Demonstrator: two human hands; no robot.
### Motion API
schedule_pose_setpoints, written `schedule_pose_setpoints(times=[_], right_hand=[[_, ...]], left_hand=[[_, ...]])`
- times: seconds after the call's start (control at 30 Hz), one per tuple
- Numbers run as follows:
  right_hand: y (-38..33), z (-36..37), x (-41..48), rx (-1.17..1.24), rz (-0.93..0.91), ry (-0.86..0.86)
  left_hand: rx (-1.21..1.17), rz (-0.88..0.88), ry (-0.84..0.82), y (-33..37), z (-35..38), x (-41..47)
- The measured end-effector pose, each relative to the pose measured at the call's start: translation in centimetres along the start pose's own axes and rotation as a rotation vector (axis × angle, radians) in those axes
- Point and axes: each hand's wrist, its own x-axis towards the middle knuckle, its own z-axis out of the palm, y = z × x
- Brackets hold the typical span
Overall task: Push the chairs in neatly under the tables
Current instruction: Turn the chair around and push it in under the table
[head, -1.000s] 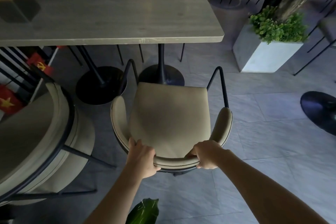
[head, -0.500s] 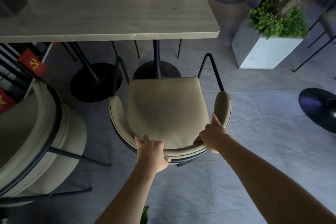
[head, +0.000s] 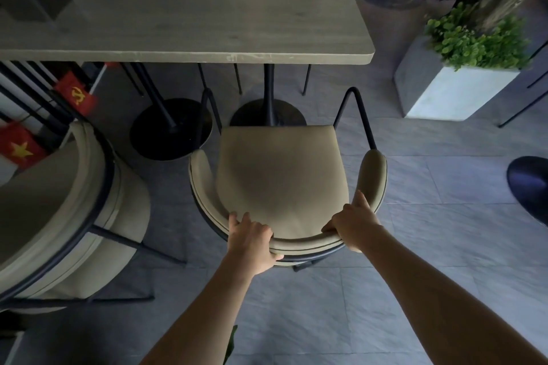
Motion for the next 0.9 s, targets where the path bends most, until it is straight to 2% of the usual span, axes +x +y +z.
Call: schedule_pose_setpoints(times=[0.17,0.53,0.63,0.7,0.77,0.8,0.9], right_hand=[[-0.5,0.0,-0.2,0.050,0.039,0.016],[-0.5,-0.4,-0.8,0.086,-0.017,0.028],[-0.6,-1.1,-1.0,0.070,-0.045,-0.085],[-1.4,-2.5,-1.1,0.123,-0.077,-0.256],[-3.2,-4.2,-1.0,0.200,-0.126,-0.385],[-4.2,-5.2,-1.0,0.243,-0.141,-0.394],[-8.3,-8.8,-1.0,0.388,-0.174,-0.263]], left_hand=[[-0.006,0.025,-0.008,-0.2,0.0,-0.1],[0.011,0.037,-0.022,-0.4,0.2,0.1],[-0.059,0.066,-0.115,-0.6,-0.8,0.0],[-0.254,0.100,-0.146,-1.3,-1.6,-0.5],[-0.443,0.127,-0.075,-2.7,-2.1,-1.4],[-0.507,0.126,-0.009,-3.8,-2.2,-1.9],[-0.575,0.026,0.183,-8.1,-2.9,-3.8]])
